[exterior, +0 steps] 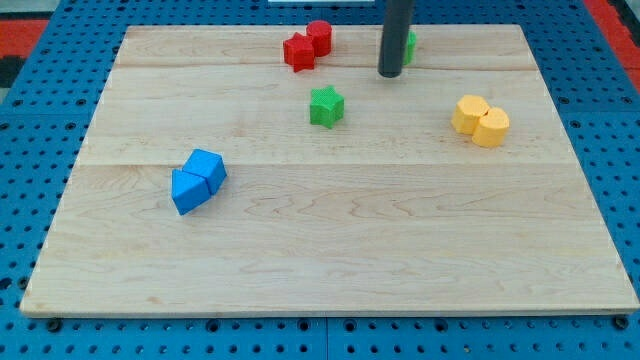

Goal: Move the green star closer to the green circle

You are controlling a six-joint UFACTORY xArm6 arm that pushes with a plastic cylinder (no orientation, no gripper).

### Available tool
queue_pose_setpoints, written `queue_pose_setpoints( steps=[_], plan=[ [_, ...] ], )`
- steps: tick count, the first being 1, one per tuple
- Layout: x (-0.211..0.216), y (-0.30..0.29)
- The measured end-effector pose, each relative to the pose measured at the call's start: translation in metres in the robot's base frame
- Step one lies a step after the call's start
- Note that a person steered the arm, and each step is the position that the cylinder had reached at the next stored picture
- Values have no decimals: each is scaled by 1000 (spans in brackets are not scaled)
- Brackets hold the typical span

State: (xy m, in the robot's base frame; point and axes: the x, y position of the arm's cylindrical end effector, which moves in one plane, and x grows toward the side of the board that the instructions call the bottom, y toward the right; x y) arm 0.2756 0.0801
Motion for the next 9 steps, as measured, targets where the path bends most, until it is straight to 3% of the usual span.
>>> queue_pose_setpoints(
  steps=[1, 3, 6, 7, 9],
  plan=[
    [-28, 0],
    [-18, 25],
    [132, -69],
    [130, -127],
    [102, -89]
  ],
)
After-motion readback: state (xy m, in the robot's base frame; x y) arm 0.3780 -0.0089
